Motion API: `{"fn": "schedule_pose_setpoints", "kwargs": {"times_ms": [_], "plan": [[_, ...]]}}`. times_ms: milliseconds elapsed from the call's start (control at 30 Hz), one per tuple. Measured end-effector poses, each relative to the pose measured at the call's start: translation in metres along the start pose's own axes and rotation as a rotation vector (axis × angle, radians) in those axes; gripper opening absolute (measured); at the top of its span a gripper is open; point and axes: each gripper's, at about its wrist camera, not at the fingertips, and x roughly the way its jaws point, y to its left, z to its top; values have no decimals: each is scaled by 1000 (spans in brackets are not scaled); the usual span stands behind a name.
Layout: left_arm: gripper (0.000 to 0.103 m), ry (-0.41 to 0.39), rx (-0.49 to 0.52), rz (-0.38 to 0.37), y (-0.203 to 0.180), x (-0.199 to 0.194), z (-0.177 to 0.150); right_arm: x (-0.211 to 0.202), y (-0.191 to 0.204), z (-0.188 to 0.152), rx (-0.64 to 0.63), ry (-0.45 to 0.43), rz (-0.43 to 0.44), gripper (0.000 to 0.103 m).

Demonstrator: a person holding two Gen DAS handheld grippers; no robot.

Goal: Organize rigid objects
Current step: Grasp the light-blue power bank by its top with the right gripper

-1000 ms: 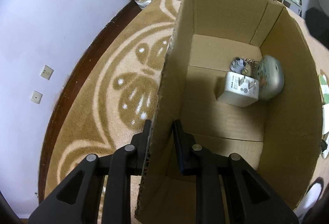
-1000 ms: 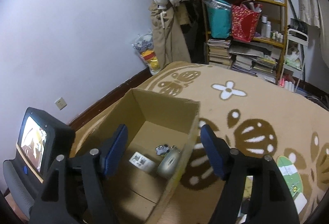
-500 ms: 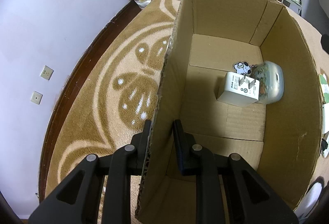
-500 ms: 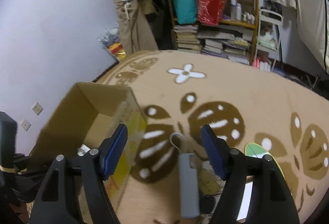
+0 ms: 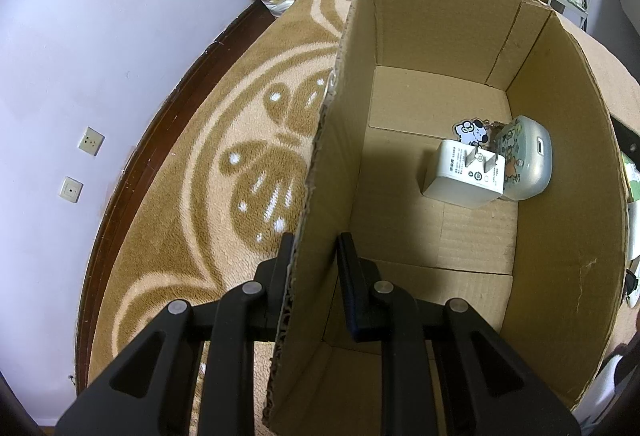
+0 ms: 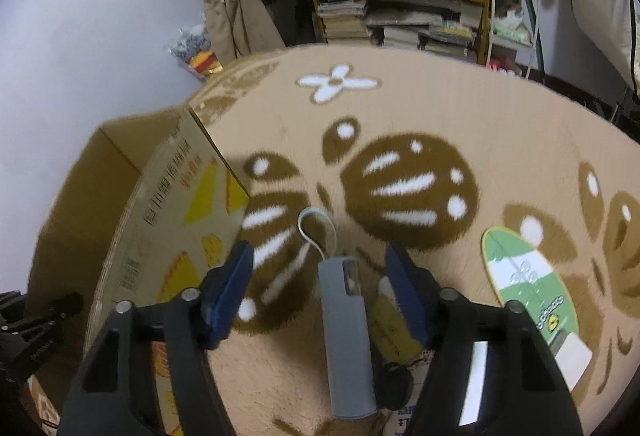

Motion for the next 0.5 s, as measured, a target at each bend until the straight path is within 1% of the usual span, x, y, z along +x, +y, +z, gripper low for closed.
{"fn": "schedule_pose_setpoints", "kwargs": {"times_ms": [100,167,267,400,467,500], "plan": [[19,0,-1,0,0,0,0,8,-2,-5,-4,35,-17,57],[19,0,0,0,0,0,0,13,-4,-8,0,61,-16,48],[19,0,0,0,0,0,0,20,-4,-11,-3,93,-22,43],[19,0,0,0,0,0,0,27,-4,-18,6,128,-35,43],[19,1,-1,0,0,0,0,30,-4,-20,2,139,-42,33],[19,0,0,0,0,0,0,31,-4,-21,1,149,-44,33]]}}
